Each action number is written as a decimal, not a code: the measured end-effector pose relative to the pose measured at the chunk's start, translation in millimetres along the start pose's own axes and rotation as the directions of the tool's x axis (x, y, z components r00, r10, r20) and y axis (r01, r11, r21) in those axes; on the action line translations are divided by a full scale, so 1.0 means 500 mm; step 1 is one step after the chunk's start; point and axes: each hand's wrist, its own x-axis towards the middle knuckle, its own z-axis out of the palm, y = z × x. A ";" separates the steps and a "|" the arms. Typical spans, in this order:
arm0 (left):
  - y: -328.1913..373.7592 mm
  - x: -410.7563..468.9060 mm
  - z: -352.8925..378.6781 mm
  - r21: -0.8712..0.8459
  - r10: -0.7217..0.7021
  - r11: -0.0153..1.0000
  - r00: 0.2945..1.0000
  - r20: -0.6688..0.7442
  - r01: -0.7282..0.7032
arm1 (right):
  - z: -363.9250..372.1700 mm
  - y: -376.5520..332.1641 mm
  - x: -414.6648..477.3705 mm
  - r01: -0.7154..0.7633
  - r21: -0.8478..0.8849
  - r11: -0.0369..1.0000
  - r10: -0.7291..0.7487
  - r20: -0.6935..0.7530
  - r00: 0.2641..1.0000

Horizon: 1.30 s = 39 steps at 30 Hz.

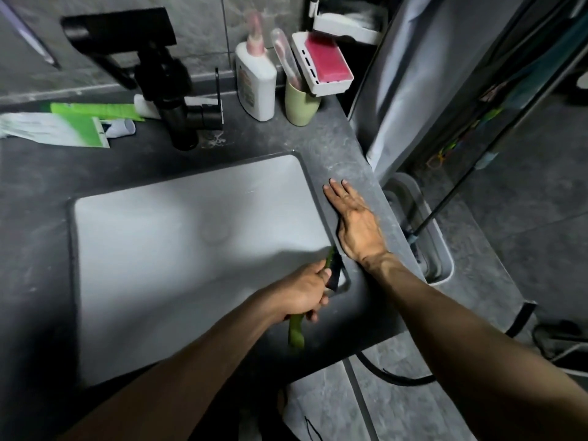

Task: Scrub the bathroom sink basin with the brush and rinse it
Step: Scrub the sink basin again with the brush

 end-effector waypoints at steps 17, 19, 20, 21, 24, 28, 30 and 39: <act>0.070 -0.015 0.017 -0.223 -0.161 0.962 0.987 -0.001 0.157 | 0.002 0.008 -0.001 0.031 0.046 0.998 -0.029 -0.038 0.999; 0.054 -0.021 0.020 -0.164 -0.234 0.953 0.964 0.127 0.253 | 0.002 0.007 -0.001 0.032 0.041 0.999 -0.030 -0.041 0.999; 0.047 -0.025 0.017 -0.149 -0.251 0.949 0.952 0.174 0.277 | 0.002 0.007 -0.001 0.033 0.040 0.999 -0.031 -0.042 0.999; 0.042 -0.025 0.007 -0.130 -0.250 0.953 0.951 0.181 0.275 | 0.002 0.005 0.000 0.033 0.039 0.999 -0.031 -0.042 0.999; 0.039 -0.009 -0.042 0.133 -0.137 0.982 0.991 0.002 0.136 | 0.000 0.006 -0.001 0.031 0.036 0.999 -0.030 -0.041 0.999; 0.004 0.027 -0.129 0.634 0.110 0.769 0.962 -0.251 0.078 | 0.003 0.010 -0.001 0.038 0.033 0.999 -0.037 -0.041 0.998; -0.032 0.041 -0.181 0.749 0.201 0.636 0.896 -0.395 0.188 | 0.004 0.012 0.000 0.037 0.027 0.999 -0.036 -0.041 0.999; -0.185 0.063 -0.365 0.840 0.112 0.489 0.938 -0.327 0.234 | 0.003 -0.003 0.001 -0.005 -0.017 1.000 0.004 -0.042 0.999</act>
